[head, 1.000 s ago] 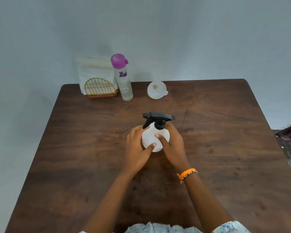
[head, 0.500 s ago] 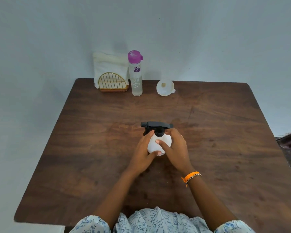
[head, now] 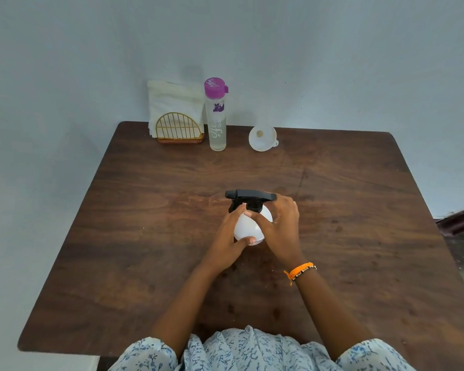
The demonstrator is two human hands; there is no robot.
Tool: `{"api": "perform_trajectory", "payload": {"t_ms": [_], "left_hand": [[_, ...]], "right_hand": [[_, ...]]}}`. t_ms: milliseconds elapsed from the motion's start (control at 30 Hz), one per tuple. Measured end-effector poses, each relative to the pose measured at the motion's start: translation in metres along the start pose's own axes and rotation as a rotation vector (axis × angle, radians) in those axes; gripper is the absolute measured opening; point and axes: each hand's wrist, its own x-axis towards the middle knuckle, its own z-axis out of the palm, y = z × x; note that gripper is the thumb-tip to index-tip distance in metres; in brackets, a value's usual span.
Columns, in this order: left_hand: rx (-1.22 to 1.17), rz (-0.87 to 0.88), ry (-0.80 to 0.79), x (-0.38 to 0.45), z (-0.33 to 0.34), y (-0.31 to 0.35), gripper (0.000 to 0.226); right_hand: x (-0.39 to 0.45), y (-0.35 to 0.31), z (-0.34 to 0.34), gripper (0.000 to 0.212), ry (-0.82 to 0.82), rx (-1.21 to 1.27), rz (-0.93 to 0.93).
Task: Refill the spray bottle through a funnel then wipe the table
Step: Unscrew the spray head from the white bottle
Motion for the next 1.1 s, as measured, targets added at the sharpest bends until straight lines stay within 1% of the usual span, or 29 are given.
{"api": "perform_trajectory", "payload": {"t_ms": [100, 167, 233, 300, 467, 567, 633, 700, 800, 867, 933, 967, 1033, 1100], "left_hand": [[-0.051, -0.021, -0.002, 0.001, -0.001, 0.001, 0.069], [-0.057, -0.002, -0.007, 0.001, -0.001, 0.001, 0.069], [-0.052, 0.008, -0.021, 0.0, -0.001, 0.0, 0.07], [-0.051, 0.005, -0.034, 0.0, -0.001, 0.0, 0.071], [-0.042, -0.005, -0.039, 0.0, -0.002, 0.003, 0.071], [-0.025, -0.01, -0.046, 0.001, -0.003, 0.003, 0.071], [-0.013, 0.011, -0.046, 0.001, -0.003, 0.001, 0.074], [0.0, 0.029, -0.053, 0.001, -0.003, 0.0, 0.076], [0.003, 0.031, -0.054, 0.001, -0.004, 0.0, 0.075], [0.004, 0.045, -0.05, 0.001, -0.004, 0.0, 0.075], [-0.002, 0.047, -0.053, 0.001, -0.004, 0.001, 0.074], [-0.012, 0.041, -0.056, 0.001, -0.004, 0.001, 0.073], [-0.024, 0.04, -0.059, 0.0, -0.004, 0.002, 0.072], [-0.019, 0.052, -0.062, 0.0, -0.004, 0.002, 0.072]], "right_hand": [[0.006, 0.004, -0.009, 0.031, -0.086, -0.058, -0.058], [0.01, 0.007, -0.014, 0.03, -0.191, -0.019, -0.096], [0.01, 0.008, -0.016, 0.029, -0.273, 0.04, -0.079], [0.008, 0.005, -0.014, 0.03, -0.248, 0.067, -0.066], [0.0, -0.007, -0.007, 0.043, -0.094, 0.179, 0.016], [0.0, -0.012, -0.007, 0.037, -0.026, 0.17, 0.023], [0.0, -0.011, -0.009, 0.031, -0.055, 0.146, 0.01], [0.001, -0.006, -0.012, 0.031, -0.11, 0.149, -0.002], [0.004, 0.001, -0.02, 0.039, -0.171, 0.063, -0.092], [0.006, 0.0, -0.025, 0.044, -0.22, 0.026, -0.116], [0.003, -0.003, -0.03, 0.052, -0.279, 0.042, -0.113], [-0.001, -0.005, -0.032, 0.055, -0.306, 0.088, -0.091], [-0.009, -0.008, -0.031, 0.056, -0.307, 0.197, -0.034], [-0.014, -0.01, -0.022, 0.047, -0.238, 0.216, 0.001]]}}
